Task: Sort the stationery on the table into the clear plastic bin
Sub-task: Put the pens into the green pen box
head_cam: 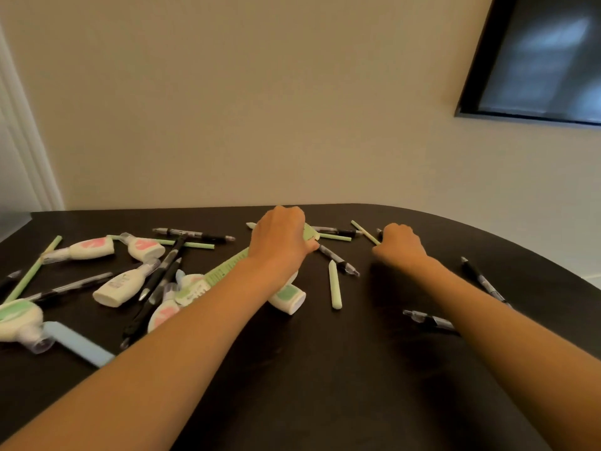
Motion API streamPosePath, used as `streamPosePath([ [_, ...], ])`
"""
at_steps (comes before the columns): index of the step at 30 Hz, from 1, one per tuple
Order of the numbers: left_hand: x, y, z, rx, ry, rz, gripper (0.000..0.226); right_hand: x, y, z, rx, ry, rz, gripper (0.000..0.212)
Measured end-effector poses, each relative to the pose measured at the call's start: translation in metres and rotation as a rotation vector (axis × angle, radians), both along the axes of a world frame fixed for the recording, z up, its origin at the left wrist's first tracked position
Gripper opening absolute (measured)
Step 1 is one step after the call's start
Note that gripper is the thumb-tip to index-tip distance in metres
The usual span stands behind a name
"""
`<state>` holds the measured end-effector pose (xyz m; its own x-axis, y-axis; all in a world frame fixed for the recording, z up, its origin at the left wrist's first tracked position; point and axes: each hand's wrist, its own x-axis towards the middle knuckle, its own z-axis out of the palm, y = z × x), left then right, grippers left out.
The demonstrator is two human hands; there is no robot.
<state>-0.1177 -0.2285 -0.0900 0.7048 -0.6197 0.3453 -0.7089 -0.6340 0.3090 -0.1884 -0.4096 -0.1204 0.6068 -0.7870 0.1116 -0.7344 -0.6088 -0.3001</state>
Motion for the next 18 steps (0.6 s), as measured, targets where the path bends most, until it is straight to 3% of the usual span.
streamPosePath([
  [5,0.019,-0.017,-0.006,0.069,-0.127,0.009,0.034,0.012,-0.022,-0.007,0.011,0.028,-0.036,0.026],
  [13,0.037,-0.035,-0.003,0.061,-0.11,0.016,0.032,0.025,-0.041,0.008,0.05,0.01,-0.024,0.013],
  [15,0.04,-0.036,-0.003,0.056,-0.104,0.021,0.032,0.034,-0.039,0.012,-0.011,-0.019,0.05,0.008],
  [18,0.047,-0.035,-0.003,0.045,-0.096,0.034,0.031,0.053,-0.025,0.014,0.021,0.06,0.307,0.022],
])
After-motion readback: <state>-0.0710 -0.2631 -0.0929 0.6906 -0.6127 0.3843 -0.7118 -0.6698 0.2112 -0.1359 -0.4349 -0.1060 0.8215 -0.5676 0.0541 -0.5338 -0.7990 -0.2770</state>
